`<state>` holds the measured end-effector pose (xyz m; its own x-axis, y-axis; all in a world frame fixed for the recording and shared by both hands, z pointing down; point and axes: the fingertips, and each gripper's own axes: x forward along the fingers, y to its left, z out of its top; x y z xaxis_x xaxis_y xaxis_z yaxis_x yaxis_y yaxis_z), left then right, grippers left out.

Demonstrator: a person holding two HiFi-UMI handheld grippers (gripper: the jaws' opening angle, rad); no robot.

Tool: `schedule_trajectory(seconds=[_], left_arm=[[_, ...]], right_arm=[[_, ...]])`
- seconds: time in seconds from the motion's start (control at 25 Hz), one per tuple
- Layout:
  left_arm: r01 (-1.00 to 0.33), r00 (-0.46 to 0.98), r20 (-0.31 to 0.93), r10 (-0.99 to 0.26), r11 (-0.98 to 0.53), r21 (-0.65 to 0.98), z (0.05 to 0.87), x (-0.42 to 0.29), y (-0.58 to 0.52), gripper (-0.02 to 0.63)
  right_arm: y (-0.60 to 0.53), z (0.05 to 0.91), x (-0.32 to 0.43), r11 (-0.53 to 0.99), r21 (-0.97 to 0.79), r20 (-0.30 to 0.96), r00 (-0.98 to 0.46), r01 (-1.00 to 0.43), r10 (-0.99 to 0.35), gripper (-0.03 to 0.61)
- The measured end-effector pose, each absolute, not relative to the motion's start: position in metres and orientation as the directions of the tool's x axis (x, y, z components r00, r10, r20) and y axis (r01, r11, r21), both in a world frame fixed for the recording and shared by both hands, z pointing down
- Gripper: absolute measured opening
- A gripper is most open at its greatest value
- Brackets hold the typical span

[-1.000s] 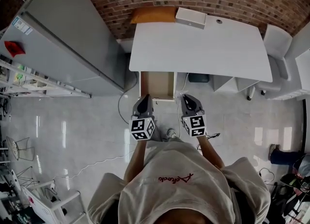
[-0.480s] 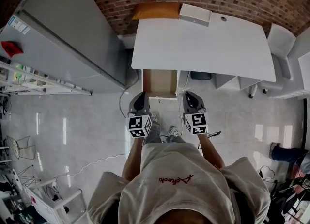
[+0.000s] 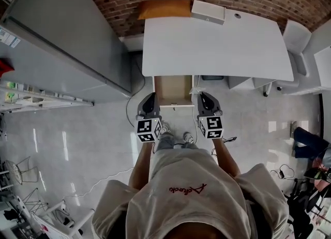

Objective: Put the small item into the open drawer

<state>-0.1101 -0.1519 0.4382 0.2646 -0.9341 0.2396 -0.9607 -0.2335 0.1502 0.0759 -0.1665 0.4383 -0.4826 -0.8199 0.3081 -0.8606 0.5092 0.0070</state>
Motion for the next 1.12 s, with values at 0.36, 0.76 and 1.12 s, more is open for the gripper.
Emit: schedule_trajectory(seconds=[0.36, 0.76, 1.12], left_arm=[[-0.926, 0.370, 0.248, -0.895, -0.334, 0.175, 0.450, -0.158, -0.191, 0.008], [-0.887, 0.461, 0.298, -0.836, -0.428, 0.172, 0.475, -0.174, -0.198, 0.008], [-0.891, 0.455, 0.389, -0.801, -0.416, 0.185, 0.515, -0.171, -0.172, 0.008]], right_arm=[[-0.195, 0.439, 0.028, 0.415, 0.032, 0.321, -0.384, -0.909, -0.866, 0.014], [-0.189, 0.458, 0.016, 0.326, 0.026, 0.346, -0.297, -0.945, -0.890, 0.014], [-0.171, 0.498, 0.033, 0.316, -0.001, 0.420, -0.287, -0.949, -0.861, 0.013]])
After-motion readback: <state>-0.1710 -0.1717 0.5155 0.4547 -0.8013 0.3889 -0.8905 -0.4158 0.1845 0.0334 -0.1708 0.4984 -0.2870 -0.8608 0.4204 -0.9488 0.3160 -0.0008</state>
